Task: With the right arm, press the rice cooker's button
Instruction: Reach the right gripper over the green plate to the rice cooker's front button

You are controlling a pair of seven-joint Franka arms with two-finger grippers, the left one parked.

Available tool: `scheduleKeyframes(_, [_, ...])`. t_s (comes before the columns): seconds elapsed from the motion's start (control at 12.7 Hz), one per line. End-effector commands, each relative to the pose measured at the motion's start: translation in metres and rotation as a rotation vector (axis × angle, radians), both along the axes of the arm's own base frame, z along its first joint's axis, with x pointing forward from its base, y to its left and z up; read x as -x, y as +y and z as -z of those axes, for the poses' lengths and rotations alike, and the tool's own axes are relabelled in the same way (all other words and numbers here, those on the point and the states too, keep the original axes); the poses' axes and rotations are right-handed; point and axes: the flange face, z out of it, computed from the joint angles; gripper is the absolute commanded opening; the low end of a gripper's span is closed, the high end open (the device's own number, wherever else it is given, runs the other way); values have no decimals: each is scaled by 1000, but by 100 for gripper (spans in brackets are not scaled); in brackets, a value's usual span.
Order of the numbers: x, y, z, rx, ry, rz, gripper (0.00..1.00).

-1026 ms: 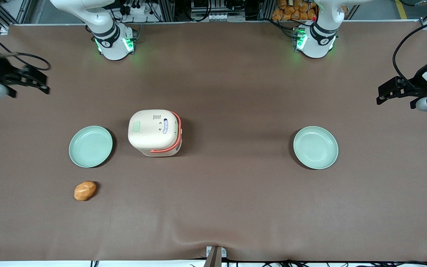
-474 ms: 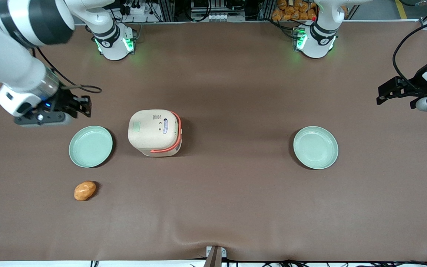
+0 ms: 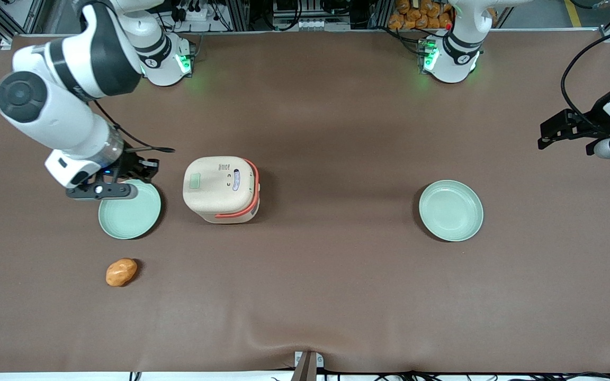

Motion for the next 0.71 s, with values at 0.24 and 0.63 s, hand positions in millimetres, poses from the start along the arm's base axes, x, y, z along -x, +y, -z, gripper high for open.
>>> scheduleKeyframes(0.24, [17, 32, 35, -16, -3, -23, 0])
scheduleKeyframes(0.63, [24, 38, 63, -24, -30, -36, 0])
